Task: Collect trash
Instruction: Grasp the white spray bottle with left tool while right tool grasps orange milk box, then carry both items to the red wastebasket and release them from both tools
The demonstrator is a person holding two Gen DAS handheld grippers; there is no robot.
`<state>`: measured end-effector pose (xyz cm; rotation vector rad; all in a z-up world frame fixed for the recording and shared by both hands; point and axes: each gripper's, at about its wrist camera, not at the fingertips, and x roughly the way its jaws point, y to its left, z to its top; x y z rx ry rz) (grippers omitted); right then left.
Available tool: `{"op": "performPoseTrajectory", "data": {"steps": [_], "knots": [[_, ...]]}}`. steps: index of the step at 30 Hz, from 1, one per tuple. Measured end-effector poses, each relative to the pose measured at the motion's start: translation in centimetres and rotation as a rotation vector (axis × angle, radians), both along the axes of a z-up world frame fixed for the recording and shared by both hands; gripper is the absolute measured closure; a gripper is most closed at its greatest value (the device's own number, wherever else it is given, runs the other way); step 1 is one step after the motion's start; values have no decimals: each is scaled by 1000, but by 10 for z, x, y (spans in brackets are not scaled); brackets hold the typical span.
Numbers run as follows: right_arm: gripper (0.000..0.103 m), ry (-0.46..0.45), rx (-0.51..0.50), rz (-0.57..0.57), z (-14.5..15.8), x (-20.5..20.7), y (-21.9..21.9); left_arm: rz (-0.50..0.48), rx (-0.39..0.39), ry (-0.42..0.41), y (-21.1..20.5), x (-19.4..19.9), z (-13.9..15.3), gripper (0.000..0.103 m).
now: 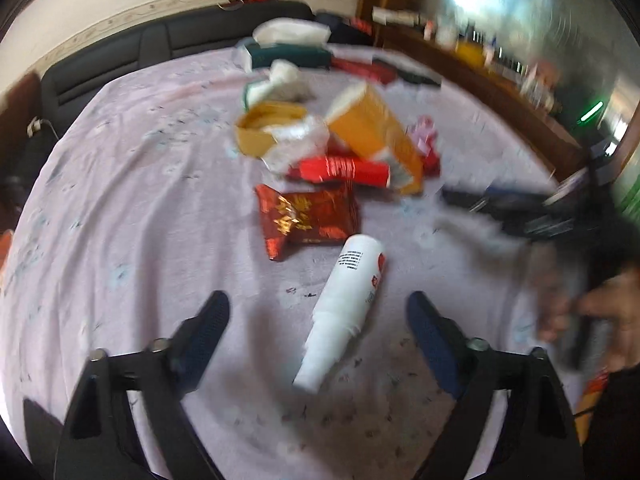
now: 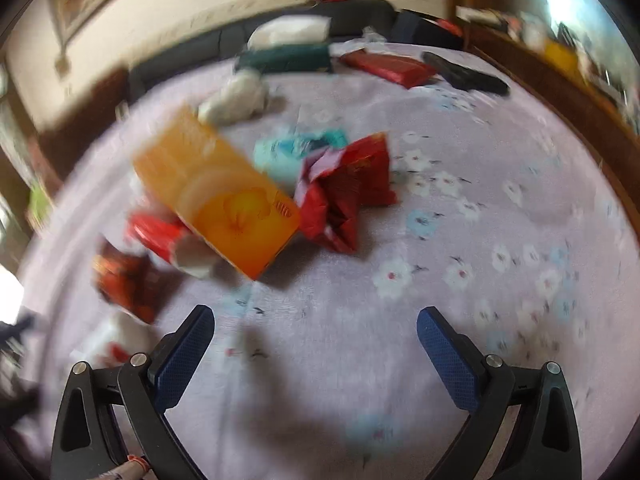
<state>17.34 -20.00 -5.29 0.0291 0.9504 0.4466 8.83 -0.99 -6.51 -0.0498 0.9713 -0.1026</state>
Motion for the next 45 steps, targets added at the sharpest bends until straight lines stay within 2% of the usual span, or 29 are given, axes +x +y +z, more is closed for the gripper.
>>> {"op": "performPoseTrajectory", "data": {"steps": [3, 4, 6, 8, 11, 13, 15, 17, 21, 22, 24, 29, 35, 40, 45], "knots": [[0, -94, 11, 29, 26, -8, -9, -26, 10, 58, -10, 15, -15, 49], [1, -119, 25, 41, 33, -9, -9, -21, 23, 48, -12, 17, -16, 50], [2, -142, 42, 96, 44, -5, -4, -22, 32, 46, -13, 16, -16, 65], [3, -171, 31, 153, 52, 1, 8, -2, 31, 37, -7, 13, -16, 73], [8, -196, 22, 289, 56, 13, 35, 45, -31, 48, 10, 7, -14, 74], [20, -186, 10, 343, 53, 22, 52, 65, -61, 50, 18, 2, -13, 74], [29, -160, 14, 369, 48, 32, 63, 80, -93, 48, 27, -4, -12, 74], [30, -147, -44, 393, 38, 41, 76, 88, -122, 50, 32, -8, -11, 74], [36, -129, -54, 409, 28, 46, 81, 113, -148, 34, 37, -17, -7, 74], [46, -135, -57, 413, 30, 43, 80, 116, -152, 28, 38, -18, -5, 74], [49, -170, -52, 399, 41, 29, 76, 120, -159, 4, 37, -24, 3, 74], [49, -273, 29, 309, 87, -20, 45, 122, -151, -59, 26, -43, 26, 74], [49, -372, 179, 154, 139, -109, -14, 112, -136, -125, 5, -74, 60, 74], [49, -392, 290, 62, 154, -165, -62, 79, -116, -169, -18, -96, 84, 74], [49, -428, 319, 7, 160, -220, -94, 27, -100, -213, -43, -119, 106, 74]]}}
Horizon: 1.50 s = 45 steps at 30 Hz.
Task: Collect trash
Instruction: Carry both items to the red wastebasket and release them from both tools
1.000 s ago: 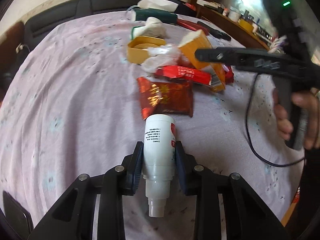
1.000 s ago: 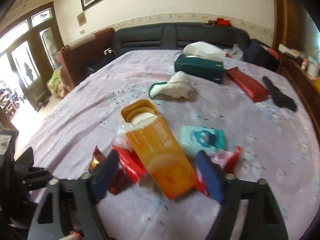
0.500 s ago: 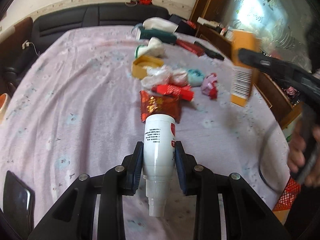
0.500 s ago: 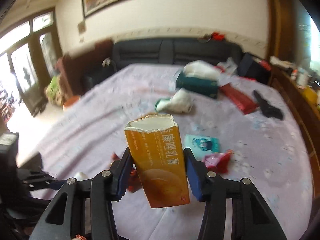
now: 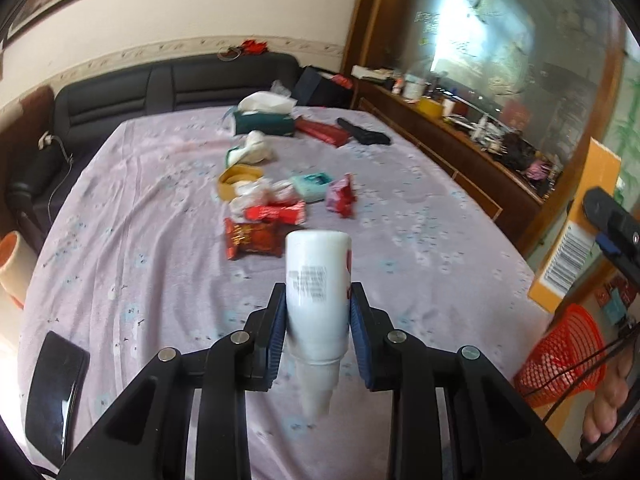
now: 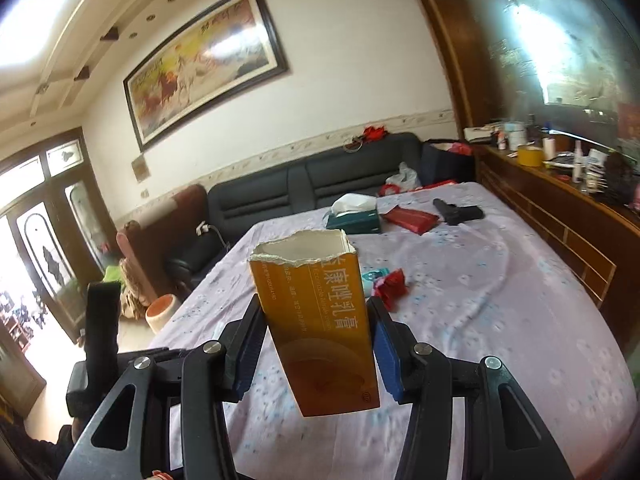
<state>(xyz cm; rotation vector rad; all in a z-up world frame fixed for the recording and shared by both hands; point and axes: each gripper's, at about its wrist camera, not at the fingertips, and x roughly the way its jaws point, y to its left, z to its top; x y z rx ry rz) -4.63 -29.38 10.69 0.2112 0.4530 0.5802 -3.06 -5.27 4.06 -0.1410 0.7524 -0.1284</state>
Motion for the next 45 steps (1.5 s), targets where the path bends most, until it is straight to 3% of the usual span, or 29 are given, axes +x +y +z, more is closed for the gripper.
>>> {"op": "performPoseTrajectory", "data": {"steps": [5, 15, 24, 45], "knots": [[49, -20, 66, -63, 4, -41, -36, -49, 18, -50, -27, -19, 19, 75], [49, -33, 106, -164, 4, -81, -89, -134, 23, -75, -72, -32, 34, 75], [49, -28, 151, -258, -8, -96, -136, -230, 25, -82, -117, -37, 39, 75], [49, 19, 145, -522, -30, -137, -232, -502, 10, -66, -247, -29, 39, 75]]}}
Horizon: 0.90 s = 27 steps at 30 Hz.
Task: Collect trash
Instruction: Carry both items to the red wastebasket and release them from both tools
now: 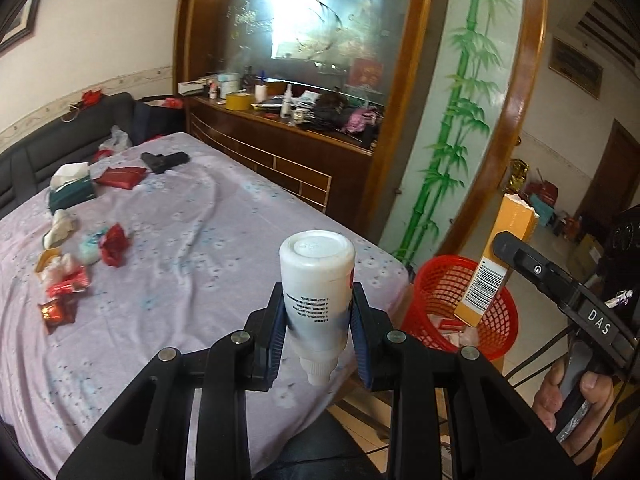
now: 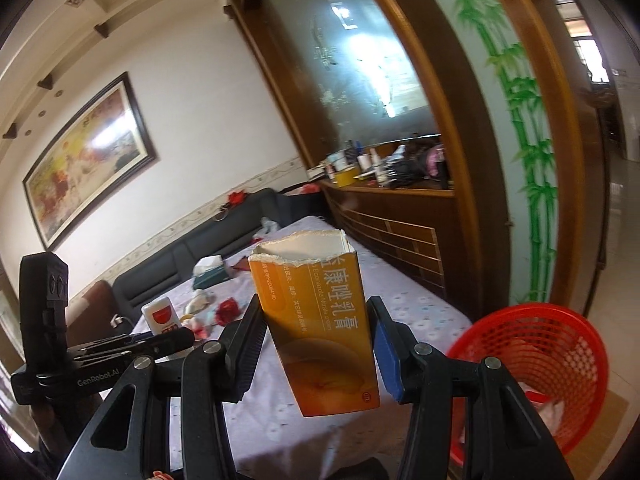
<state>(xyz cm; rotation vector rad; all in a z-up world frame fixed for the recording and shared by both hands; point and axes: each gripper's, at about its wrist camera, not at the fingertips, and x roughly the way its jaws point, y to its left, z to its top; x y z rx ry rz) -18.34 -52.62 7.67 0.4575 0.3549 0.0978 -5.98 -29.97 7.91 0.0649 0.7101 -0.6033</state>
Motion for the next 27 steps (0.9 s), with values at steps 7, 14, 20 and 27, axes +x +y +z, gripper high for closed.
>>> {"op": "performPoseTrajectory", "data": {"steps": [7, 14, 20, 27], "knots": [[49, 11, 15, -55, -7, -9, -24, -54, -9, 29, -26, 1, -6, 75], [49, 28, 25, -99, -14, -21, -38, -101, -11, 68, -48, -2, -16, 75], [49, 35, 36, -142, -20, -33, -54, -144, -26, 79, -59, -6, -21, 75], [49, 46, 49, -224, -23, -57, -68, -206, -63, 116, -64, -1, -25, 75]]}}
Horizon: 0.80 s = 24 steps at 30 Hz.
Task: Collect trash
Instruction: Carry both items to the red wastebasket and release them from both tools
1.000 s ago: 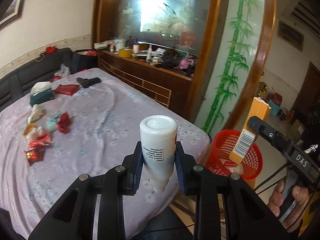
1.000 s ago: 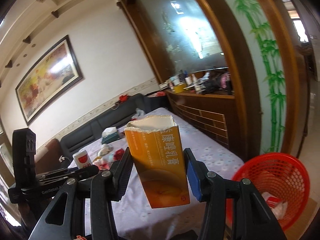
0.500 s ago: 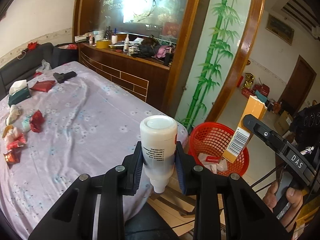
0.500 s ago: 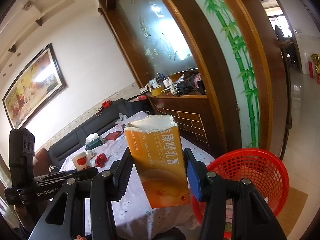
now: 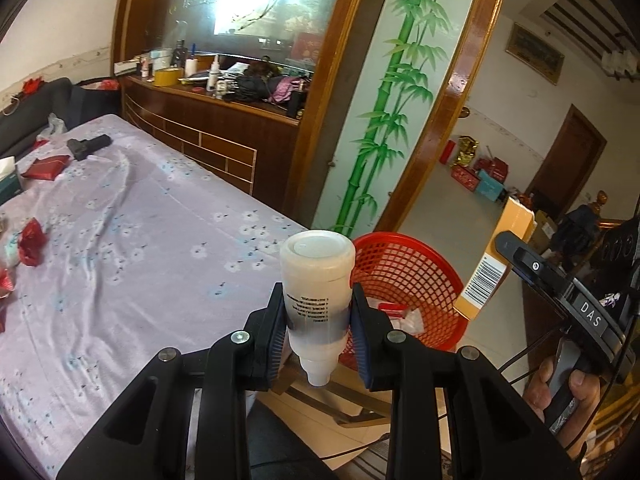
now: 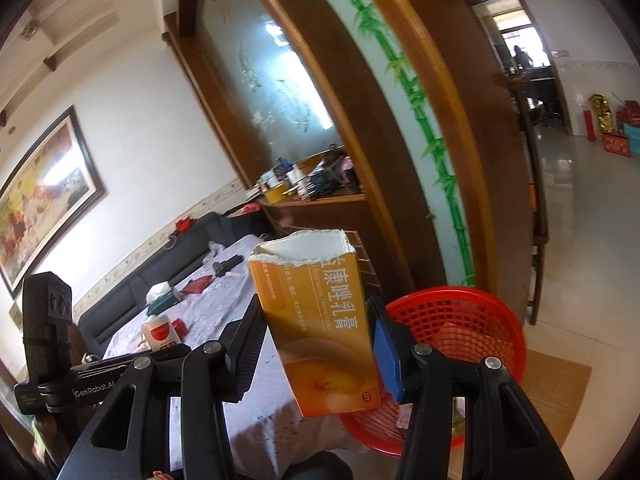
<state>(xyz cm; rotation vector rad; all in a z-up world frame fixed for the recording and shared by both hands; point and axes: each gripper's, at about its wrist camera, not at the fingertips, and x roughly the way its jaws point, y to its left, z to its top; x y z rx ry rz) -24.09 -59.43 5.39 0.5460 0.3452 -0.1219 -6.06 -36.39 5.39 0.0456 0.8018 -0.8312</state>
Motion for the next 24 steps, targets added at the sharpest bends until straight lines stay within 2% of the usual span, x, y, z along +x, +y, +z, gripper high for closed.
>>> {"op": "performPoseTrajectory", "data": {"steps": [6, 12, 17, 20, 22, 23, 24], "knots": [[49, 25, 7, -61, -7, -13, -9, -84, -4, 58, -22, 8, -9, 75], [49, 64, 41, -107, -24, -13, -26, -223, -3, 67, -71, 7, -19, 74], [49, 72, 74, -152, -36, -10, -42, -310, 24, 111, -118, 16, -47, 74], [47, 91, 86, -172, -45, -4, -50, -328, 38, 152, -131, 23, -64, 75], [46, 101, 98, -174, -49, -1, -54, -341, 50, 162, -138, 24, -71, 71], [42, 102, 103, -171, -51, 0, -56, -350, 58, 162, -140, 24, -74, 59], [29, 97, 105, -174, -51, 0, -57, -346, 57, 153, -138, 25, -74, 46]]}}
